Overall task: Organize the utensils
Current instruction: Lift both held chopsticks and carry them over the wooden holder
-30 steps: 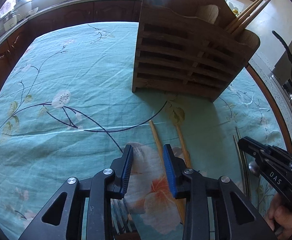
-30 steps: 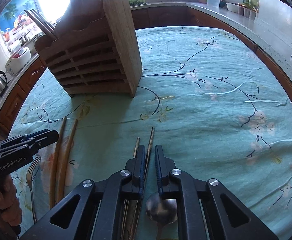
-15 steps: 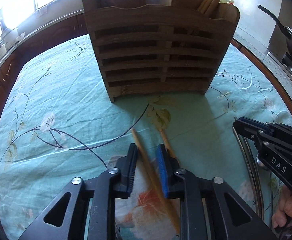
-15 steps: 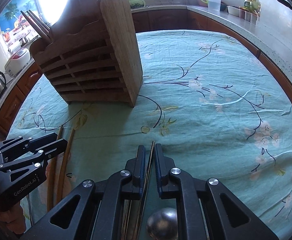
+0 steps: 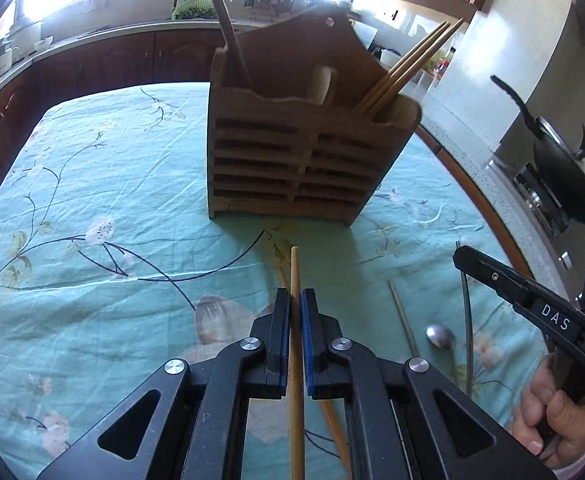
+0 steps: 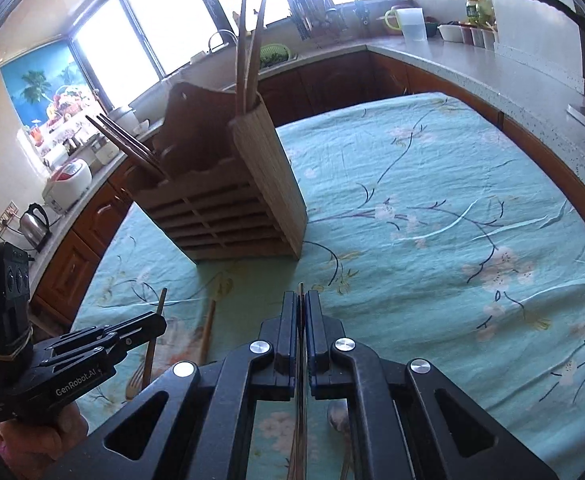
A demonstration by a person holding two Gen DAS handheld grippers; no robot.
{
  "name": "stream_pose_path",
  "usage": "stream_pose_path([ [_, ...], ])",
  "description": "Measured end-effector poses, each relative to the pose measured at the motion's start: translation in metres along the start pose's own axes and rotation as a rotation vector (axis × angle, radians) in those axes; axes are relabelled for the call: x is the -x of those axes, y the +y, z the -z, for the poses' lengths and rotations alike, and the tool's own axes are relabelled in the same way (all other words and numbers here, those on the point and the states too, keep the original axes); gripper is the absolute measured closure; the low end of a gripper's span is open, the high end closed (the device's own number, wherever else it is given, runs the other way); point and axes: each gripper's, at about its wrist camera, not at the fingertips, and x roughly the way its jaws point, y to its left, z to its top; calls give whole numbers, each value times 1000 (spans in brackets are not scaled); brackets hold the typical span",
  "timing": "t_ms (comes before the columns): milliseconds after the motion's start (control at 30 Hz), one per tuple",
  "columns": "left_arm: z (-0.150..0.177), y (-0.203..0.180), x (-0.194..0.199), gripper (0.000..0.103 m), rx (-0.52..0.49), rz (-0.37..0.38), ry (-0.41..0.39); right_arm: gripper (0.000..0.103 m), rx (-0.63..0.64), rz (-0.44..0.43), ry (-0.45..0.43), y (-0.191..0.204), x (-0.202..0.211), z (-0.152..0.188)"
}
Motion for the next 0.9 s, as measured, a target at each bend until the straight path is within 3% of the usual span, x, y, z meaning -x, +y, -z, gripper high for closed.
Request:
stream_pose_path([
  [533, 21, 15, 155, 100, 4, 115, -244, 99, 48, -72, -252, 23, 119, -24],
  [900, 17, 20, 166, 100, 7, 111, -320, 99, 71, -80, -323, 37, 136, -39],
])
